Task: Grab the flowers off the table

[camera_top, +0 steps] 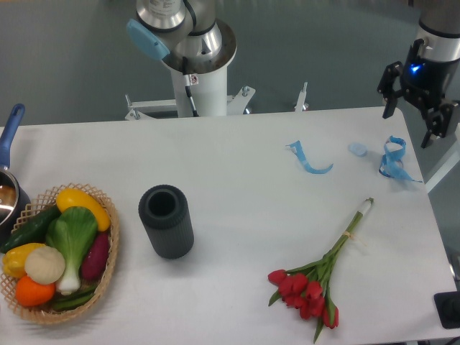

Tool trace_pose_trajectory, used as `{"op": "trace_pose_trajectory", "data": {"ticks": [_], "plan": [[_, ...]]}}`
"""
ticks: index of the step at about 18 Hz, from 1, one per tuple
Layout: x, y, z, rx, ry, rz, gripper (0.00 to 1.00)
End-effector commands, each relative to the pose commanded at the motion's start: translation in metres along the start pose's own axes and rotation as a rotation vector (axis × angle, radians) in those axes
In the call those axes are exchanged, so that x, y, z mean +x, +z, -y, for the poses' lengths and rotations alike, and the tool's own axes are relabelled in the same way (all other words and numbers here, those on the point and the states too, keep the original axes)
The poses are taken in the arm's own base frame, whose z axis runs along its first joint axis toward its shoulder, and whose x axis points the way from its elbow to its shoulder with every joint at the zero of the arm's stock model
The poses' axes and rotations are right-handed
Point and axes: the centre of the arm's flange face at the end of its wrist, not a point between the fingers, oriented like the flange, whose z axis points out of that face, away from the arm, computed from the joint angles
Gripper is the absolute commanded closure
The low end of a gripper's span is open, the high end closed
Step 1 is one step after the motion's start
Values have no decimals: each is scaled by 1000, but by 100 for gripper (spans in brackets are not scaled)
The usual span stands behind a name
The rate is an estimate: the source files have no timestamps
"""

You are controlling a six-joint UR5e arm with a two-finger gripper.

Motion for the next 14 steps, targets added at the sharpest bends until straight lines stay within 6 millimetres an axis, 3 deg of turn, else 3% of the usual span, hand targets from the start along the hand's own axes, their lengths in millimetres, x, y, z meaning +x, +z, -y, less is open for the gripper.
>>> {"op": "trace_pose_trajectory", "data": {"ticks": [3, 7, 14], "plan": [[4, 8, 0, 4, -1, -13, 0], [8, -2, 8, -11, 9, 2, 0], [22, 29, 11, 18, -180, -57, 0]]}}
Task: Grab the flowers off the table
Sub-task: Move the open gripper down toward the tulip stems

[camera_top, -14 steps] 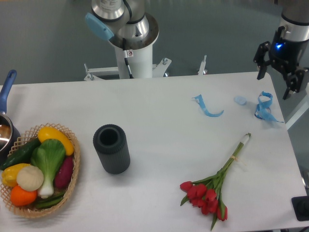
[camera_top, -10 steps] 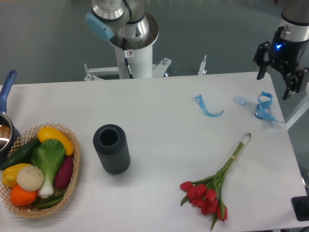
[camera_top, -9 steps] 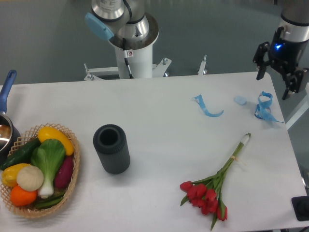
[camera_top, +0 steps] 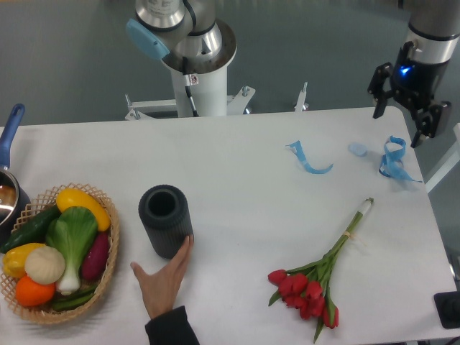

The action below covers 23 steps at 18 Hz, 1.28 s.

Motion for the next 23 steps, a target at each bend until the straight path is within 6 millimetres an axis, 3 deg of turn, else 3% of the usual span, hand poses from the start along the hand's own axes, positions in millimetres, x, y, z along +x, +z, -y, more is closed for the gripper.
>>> {"op": "trace_pose_trajectory", "data": {"ticks": [3, 7, 11, 15, 17, 20, 23], "plan": [[3, 20, 24, 9, -20, -27, 0], [-7, 78, 51, 17, -121, -88, 0], [-21, 117, 67, 23, -187, -67, 0], [-36, 156, 74, 40, -200, -49, 0], [-40, 165, 73, 41, -190, -37, 0], [-41, 181, 76, 41, -201, -39, 0], [-39, 211, 82, 38, -224, -77, 0]]}}
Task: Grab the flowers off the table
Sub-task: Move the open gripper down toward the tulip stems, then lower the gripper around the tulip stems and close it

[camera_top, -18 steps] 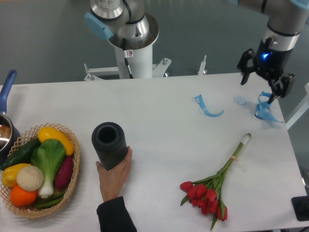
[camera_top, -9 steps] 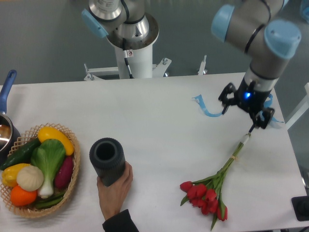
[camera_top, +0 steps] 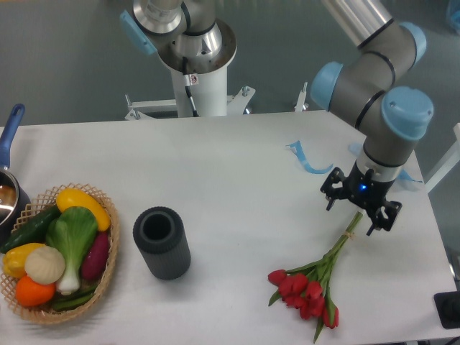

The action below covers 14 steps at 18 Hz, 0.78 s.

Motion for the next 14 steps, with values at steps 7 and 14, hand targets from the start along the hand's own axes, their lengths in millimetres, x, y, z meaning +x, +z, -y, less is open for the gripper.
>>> {"op": "trace_pose_trajectory", "data": {"ticks": [7, 14], "plan": [[-9, 32, -4, 5, 5, 23, 0], [-2, 53, 4, 3, 31, 42, 0]]}}
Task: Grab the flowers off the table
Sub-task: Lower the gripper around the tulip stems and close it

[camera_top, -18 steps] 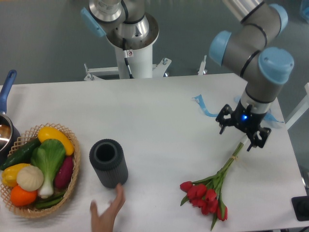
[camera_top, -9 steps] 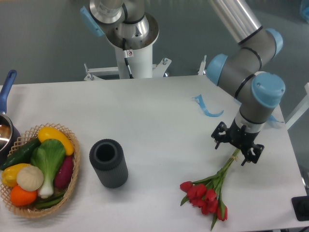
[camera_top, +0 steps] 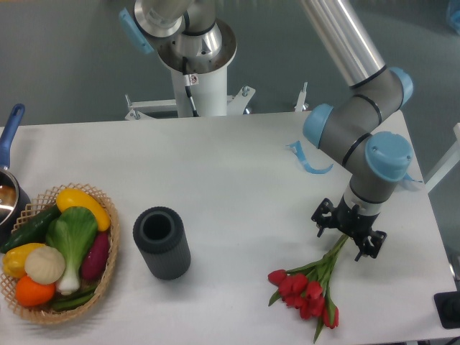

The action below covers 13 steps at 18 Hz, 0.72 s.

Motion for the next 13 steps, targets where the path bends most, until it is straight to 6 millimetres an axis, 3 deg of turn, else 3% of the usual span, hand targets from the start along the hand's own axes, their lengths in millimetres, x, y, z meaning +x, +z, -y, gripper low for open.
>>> {"op": "trace_pose_trajectory", "data": {"ticks": [6, 13], "plan": [[-1, 0, 0, -12, 1, 8, 32], [-1, 0, -1, -19, 0, 14, 54]]}}
